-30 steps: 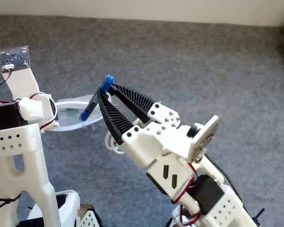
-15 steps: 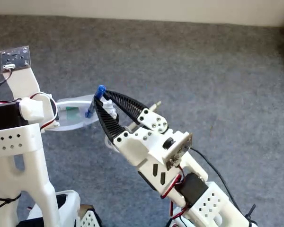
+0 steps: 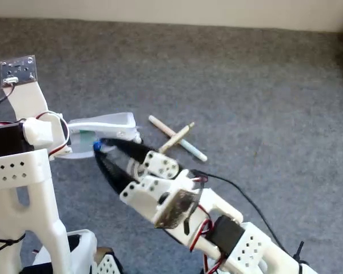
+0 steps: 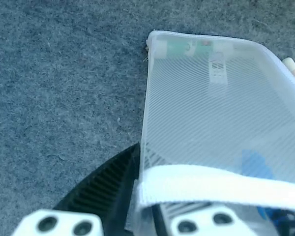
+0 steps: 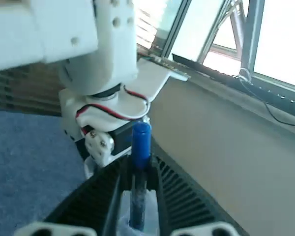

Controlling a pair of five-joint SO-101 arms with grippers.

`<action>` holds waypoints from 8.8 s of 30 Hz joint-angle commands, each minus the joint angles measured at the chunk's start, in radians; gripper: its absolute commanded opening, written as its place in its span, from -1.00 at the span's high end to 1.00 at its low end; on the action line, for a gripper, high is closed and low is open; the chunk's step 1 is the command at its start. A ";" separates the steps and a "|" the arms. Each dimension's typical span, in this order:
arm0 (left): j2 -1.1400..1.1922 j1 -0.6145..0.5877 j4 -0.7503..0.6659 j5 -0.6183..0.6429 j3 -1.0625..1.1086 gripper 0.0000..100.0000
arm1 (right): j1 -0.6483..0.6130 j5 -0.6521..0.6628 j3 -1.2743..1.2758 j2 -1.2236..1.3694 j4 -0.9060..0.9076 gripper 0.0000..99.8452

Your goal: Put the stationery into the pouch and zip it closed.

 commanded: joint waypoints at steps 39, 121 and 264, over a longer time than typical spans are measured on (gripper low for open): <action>0.007 0.016 -0.049 0.009 0.044 0.99 | -0.019 -0.233 -0.007 -0.004 0.059 0.71; 0.007 -0.039 -0.049 0.008 0.028 0.99 | 0.558 -1.235 -0.984 1.207 1.036 0.72; 0.007 -0.039 -0.046 0.006 0.041 0.99 | 0.585 -0.697 -0.780 0.196 0.923 0.99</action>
